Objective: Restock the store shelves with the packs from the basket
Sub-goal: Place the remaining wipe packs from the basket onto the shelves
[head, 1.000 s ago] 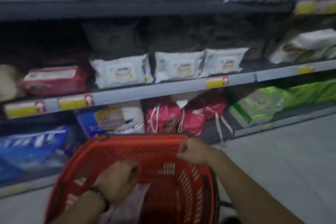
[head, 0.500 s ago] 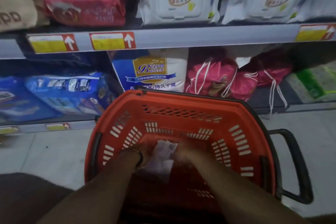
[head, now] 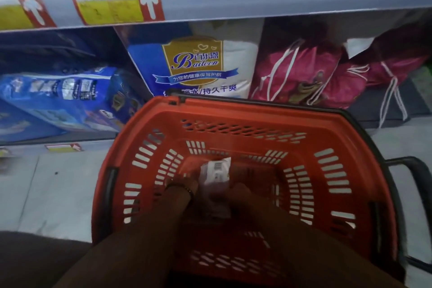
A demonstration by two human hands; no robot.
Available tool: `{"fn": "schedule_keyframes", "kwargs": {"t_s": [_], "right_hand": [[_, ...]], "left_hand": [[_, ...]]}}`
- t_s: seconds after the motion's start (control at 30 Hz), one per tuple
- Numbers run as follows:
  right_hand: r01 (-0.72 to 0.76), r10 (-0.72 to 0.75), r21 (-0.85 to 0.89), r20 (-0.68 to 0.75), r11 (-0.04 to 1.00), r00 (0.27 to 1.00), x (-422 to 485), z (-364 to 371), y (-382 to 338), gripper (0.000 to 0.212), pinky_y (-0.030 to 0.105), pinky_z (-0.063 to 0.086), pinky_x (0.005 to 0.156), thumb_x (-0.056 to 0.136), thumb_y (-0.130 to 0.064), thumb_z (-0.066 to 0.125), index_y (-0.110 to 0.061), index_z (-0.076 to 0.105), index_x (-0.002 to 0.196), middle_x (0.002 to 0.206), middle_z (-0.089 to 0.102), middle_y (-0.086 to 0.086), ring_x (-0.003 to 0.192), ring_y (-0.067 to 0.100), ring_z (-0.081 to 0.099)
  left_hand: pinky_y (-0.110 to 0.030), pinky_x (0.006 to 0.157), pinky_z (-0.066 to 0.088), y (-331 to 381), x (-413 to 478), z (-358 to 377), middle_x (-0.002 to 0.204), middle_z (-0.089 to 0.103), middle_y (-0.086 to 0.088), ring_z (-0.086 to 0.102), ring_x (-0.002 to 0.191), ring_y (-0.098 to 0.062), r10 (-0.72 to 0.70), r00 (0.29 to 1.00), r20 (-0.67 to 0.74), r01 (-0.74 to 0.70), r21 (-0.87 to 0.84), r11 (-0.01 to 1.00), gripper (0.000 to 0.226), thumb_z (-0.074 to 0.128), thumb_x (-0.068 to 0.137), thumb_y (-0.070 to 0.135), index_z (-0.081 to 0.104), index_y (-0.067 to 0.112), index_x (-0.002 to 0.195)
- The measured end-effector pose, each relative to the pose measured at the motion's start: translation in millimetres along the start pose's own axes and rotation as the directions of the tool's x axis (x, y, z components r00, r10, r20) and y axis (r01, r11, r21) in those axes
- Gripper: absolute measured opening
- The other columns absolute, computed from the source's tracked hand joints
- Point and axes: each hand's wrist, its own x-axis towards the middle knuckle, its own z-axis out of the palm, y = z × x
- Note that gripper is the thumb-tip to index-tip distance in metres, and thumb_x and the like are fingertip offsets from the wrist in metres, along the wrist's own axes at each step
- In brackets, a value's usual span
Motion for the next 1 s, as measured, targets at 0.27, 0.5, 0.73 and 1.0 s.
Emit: {"fn": "schedule_keyframes", "kwargs": {"t_s": [0.27, 0.5, 0.73, 1.0], "right_hand": [[-0.032, 0.026, -0.193, -0.034, 0.981, 0.999, -66.4, -26.6, -43.8, 0.041, 0.042, 0.057, 0.09, 0.102, -0.021, 0.067, -0.002, 0.06, 0.138, 0.126, 0.066, 0.015, 0.124, 0.033, 0.065], [0.097, -0.129, -0.491, -0.033, 0.866, 0.991, -176.1, -77.5, -88.0, 0.024, 0.042, 0.063, 0.064, 0.1, -0.016, 0.071, -0.009, 0.066, 0.122, 0.097, 0.075, 0.01, 0.084, 0.025, 0.072], [0.428, -0.582, -0.613, -0.063, 0.663, 0.811, -300.4, -111.6, -97.5, 0.022, 0.043, 0.065, 0.084, 0.093, -0.026, 0.078, -0.022, 0.077, 0.115, 0.102, 0.081, 0.0, 0.091, 0.021, 0.079], [0.428, -0.963, -0.863, -0.251, 0.267, 0.096, -322.8, -80.0, -77.4, 0.03, 0.04, 0.056, 0.079, 0.096, -0.029, 0.071, -0.029, 0.061, 0.125, 0.108, 0.066, -0.004, 0.097, 0.023, 0.065]], "left_hand": [[-0.013, 0.101, 0.046, 36.4, -67.5, -43.0, 0.151, 0.045, 0.001, 0.047, 0.137, -0.017, 0.029, 0.983, 0.18, -0.046, 0.092, 0.995, 0.047, 0.053, 0.108, 0.019, 0.041, 0.005, 0.151], [-0.035, 0.095, 0.057, 17.0, -104.9, -97.5, 0.133, 0.067, 0.006, 0.066, 0.111, -0.02, 0.171, 0.967, 0.191, -0.219, 0.268, 0.938, 0.088, 0.083, 0.053, 0.077, 0.069, 0.028, 0.124], [-0.028, 0.075, 0.058, 39.8, -210.7, -188.1, 0.107, 0.068, 0.011, 0.066, 0.095, -0.014, 0.406, 0.91, 0.079, -0.412, 0.085, 0.907, 0.066, 0.068, 0.077, 0.079, 0.076, 0.027, 0.117], [-0.036, 0.07, 0.065, 34.8, -245.8, -182.3, 0.105, 0.08, -0.014, 0.08, 0.081, -0.023, 0.449, 0.882, -0.145, -0.395, -0.746, 0.535, 0.02, 0.074, 0.096, 0.029, 0.076, 0.013, 0.109]]}}
